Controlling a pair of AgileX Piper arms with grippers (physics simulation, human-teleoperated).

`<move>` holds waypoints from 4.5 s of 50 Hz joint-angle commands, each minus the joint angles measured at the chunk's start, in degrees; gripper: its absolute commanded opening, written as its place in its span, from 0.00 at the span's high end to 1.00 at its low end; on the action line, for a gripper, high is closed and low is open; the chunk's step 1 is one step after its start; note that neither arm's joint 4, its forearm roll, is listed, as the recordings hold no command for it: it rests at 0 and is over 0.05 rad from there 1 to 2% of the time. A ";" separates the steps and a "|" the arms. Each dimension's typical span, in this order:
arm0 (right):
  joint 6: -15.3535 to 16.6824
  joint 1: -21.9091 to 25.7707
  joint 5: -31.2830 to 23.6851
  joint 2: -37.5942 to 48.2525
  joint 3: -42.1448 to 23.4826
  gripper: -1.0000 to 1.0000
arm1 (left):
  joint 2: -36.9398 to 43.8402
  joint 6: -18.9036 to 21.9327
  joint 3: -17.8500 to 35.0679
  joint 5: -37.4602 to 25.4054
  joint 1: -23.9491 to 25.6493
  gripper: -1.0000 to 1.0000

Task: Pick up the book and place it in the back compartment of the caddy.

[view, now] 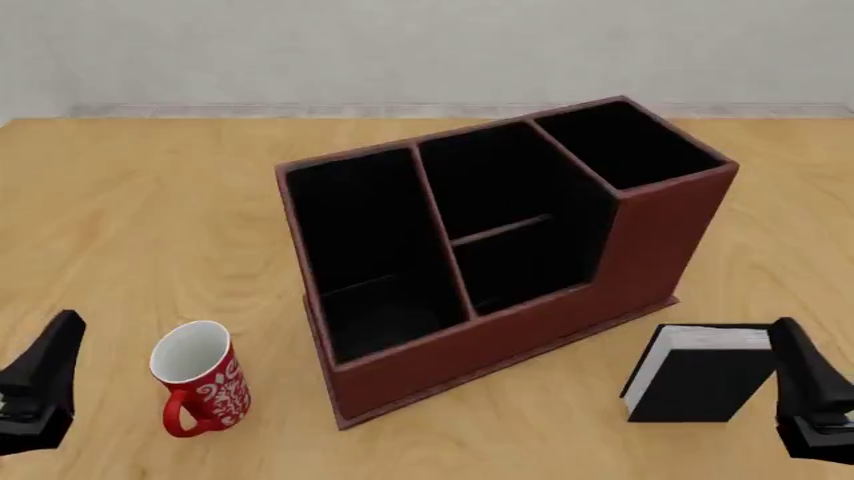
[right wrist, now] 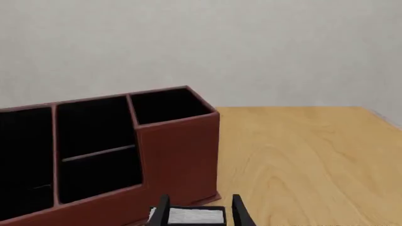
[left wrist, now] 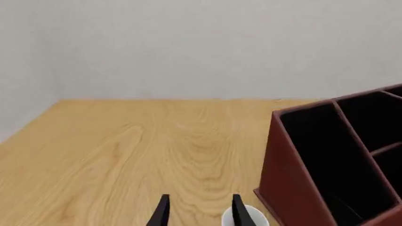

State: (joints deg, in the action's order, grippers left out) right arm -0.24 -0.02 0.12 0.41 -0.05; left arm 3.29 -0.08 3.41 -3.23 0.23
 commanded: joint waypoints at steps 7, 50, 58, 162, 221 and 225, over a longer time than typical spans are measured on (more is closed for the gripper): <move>-0.15 0.02 -0.47 0.01 -0.32 0.00 | 0.34 -0.97 1.28 0.36 9.27 0.00; 0.01 0.17 -0.07 0.20 -0.22 0.00 | 58.61 5.33 34.73 17.69 57.92 0.00; -0.39 0.14 0.27 0.93 -0.20 0.00 | 65.37 5.15 39.66 17.33 63.88 0.00; -0.25 0.29 -0.36 0.24 -0.29 0.00 | 101.26 -2.03 61.16 16.39 66.12 0.00; -0.19 0.38 0.09 0.54 -0.22 0.00 | 113.89 0.92 71.88 13.51 65.98 0.00; -0.20 0.39 -0.03 0.47 -0.26 0.00 | 114.24 1.11 72.48 12.89 65.63 0.00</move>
State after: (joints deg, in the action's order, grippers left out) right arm -0.46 0.35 0.12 0.90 -0.28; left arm 116.29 0.83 74.75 10.18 66.72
